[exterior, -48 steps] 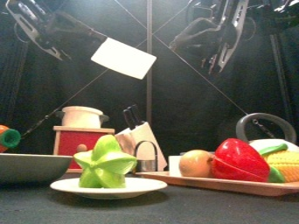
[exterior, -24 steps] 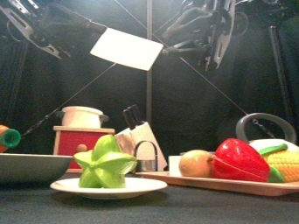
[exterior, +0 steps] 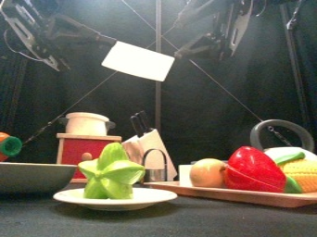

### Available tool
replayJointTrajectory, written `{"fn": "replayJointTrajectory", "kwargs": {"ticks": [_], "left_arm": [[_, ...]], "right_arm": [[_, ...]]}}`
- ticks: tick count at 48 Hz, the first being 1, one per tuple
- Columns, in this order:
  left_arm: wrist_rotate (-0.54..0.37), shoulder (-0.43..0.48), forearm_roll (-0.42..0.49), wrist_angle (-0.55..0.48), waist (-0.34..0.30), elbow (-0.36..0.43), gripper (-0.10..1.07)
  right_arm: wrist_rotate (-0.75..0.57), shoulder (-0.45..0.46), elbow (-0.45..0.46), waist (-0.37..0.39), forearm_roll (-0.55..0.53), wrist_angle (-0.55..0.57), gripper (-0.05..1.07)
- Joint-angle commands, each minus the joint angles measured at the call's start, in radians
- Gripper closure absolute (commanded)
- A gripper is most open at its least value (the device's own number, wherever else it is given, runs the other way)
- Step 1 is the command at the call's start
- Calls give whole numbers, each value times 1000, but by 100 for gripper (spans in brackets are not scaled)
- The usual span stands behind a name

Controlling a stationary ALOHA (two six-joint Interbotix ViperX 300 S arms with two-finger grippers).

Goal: Grab cleaver with other hand

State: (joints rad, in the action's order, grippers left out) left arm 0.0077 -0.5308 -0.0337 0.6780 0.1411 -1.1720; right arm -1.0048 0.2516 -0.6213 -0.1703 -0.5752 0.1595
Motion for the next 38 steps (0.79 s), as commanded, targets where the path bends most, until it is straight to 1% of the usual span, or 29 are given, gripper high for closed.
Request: {"fn": "replayJointTrajectory", "kwargs": {"ticks": [1,6,19,27,38], "left_arm": [[3,-2,-3,12,9,12,51],[3,-2,-2,12,11,14,51],[3,-2,-2,12,11,20,51],[3,0,-3,12,11,20,51],[3,0,-5,12,9,15,51]], "right_arm": [[-3,-5,26,3,-11,-5,9],[-2,-34,34,9,-32,-6,7],[0,-114,69,20,-77,-15,8],[0,-135,94,20,-107,-15,8],[-2,-143,100,23,-112,-15,9]]}}
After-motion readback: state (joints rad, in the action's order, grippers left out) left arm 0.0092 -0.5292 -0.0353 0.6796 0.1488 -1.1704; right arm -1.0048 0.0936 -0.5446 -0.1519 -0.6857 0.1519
